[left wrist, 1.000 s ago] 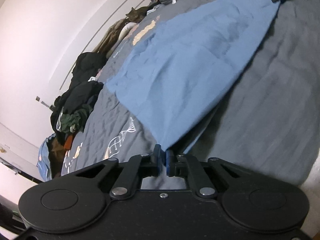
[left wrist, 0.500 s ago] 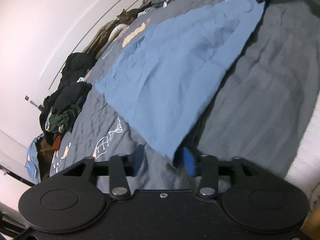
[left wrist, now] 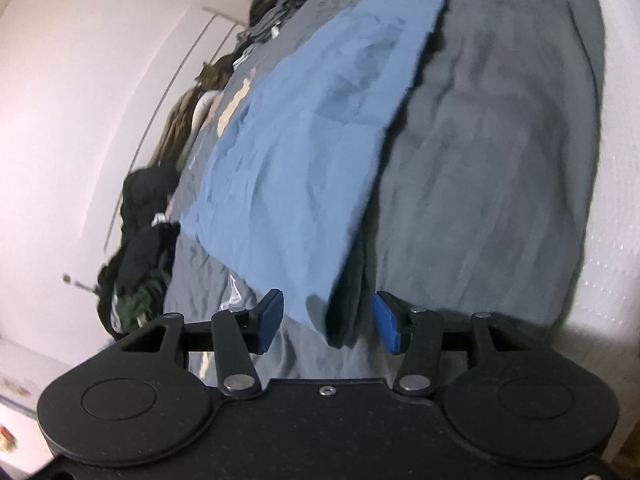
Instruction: Fold clothes
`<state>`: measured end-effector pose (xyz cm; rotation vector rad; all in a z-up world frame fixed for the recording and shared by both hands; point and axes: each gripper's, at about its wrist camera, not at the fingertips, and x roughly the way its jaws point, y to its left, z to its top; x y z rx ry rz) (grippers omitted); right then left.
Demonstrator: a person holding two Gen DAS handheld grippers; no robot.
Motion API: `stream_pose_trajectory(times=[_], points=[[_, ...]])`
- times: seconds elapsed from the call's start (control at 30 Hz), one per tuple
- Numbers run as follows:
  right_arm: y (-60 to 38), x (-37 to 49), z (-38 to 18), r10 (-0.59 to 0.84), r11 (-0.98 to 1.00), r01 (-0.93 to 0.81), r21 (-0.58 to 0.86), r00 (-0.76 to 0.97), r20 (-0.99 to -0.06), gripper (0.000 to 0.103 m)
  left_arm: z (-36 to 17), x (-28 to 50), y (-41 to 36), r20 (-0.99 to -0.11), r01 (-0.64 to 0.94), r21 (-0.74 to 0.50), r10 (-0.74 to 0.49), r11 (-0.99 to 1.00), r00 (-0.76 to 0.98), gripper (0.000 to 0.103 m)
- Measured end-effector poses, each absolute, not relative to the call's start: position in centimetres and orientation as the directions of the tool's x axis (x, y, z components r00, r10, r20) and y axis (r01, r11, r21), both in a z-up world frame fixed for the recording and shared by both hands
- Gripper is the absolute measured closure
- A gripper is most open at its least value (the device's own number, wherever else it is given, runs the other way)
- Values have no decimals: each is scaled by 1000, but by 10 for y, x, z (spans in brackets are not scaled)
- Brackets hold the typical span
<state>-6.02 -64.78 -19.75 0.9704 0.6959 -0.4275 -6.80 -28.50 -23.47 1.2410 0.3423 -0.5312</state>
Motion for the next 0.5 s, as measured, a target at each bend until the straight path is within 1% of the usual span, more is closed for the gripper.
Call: stream_pose_trajectory(times=[0.07,0.17,0.23,0.27,0.3,0.33,0.37,0.4,0.43,0.47,0.5], points=[[-644,-53,-200,-39,525,608,595,716,-697,55,-242,-68,-289,-495,530,823,-198,206,846,53],[-644,-48,-202,-42,528,594,608,733,-679,55,-251,-68,-295,-459,494,850,-204,181,865,53],[-645,-48,-203,-40,518,588,621,742,-669,58,-254,-66,-298,-449,485,855,-207,185,869,54],[-646,-48,-204,-38,511,586,629,747,-664,65,-254,-65,-299,-445,483,855,-208,188,871,58],[-647,-48,-204,-30,501,581,642,752,-658,71,-253,-64,-300,-449,487,851,-210,194,868,63],[-648,-49,-206,-19,488,576,656,759,-651,82,-252,-62,-301,-460,497,844,-207,202,864,79],[-650,-50,-206,-7,473,569,673,766,-643,90,-252,-60,-302,-470,506,837,-201,208,860,90],[-651,-51,-206,-1,462,563,685,773,-634,92,-251,-59,-302,-479,514,831,-196,213,855,91],[-651,-53,-205,2,456,556,695,780,-625,95,-248,-58,-302,-491,526,820,-196,226,849,94],[-652,-54,-203,3,450,548,705,788,-615,96,-243,-57,-300,-503,540,807,-198,240,841,97],[-652,-56,-201,5,438,539,719,799,-602,96,-237,-56,-299,-509,547,797,-204,256,837,97]])
